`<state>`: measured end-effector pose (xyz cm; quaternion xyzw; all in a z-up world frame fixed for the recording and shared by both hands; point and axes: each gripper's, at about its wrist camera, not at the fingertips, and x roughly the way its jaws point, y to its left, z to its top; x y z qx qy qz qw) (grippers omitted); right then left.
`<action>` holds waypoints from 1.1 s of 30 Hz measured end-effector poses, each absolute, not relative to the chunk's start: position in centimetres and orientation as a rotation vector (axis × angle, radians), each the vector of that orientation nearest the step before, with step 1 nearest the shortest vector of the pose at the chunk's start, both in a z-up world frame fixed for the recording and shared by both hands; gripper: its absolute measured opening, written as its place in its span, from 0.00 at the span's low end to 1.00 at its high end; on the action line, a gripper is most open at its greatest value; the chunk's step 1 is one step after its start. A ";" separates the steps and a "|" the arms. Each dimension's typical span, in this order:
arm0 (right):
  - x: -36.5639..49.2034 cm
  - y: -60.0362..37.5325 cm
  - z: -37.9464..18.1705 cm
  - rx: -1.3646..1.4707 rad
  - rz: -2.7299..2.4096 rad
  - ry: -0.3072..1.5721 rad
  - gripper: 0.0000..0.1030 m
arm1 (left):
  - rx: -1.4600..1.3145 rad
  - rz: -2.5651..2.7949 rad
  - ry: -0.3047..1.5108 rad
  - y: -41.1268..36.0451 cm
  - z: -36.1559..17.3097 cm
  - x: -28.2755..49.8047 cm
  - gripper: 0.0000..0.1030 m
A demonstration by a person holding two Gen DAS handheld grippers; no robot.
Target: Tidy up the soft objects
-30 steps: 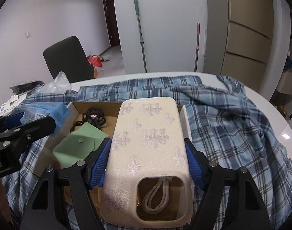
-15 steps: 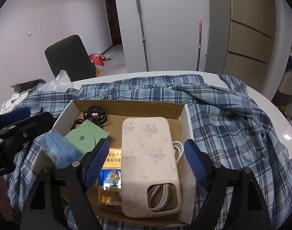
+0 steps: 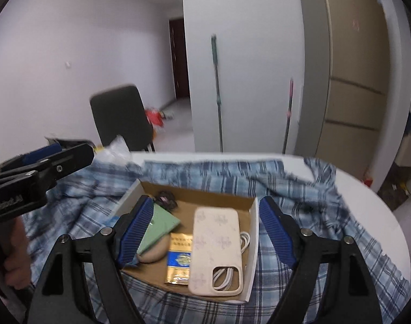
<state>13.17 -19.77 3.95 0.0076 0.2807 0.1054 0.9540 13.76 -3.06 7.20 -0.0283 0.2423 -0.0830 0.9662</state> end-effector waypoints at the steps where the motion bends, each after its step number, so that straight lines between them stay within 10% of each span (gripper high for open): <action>1: 12.4 -20.0 4.6 0.021 0.216 0.539 0.81 | -0.055 -0.163 0.460 -2.8 7.7 13.0 0.87; 10: 5.5 -20.0 7.6 -0.029 0.213 0.236 1.00 | -0.003 -0.096 0.173 -1.2 10.5 4.5 0.90; 33: 1.9 -21.1 1.8 -0.038 0.155 0.090 1.00 | 0.046 -0.061 0.083 -0.8 1.8 0.3 1.00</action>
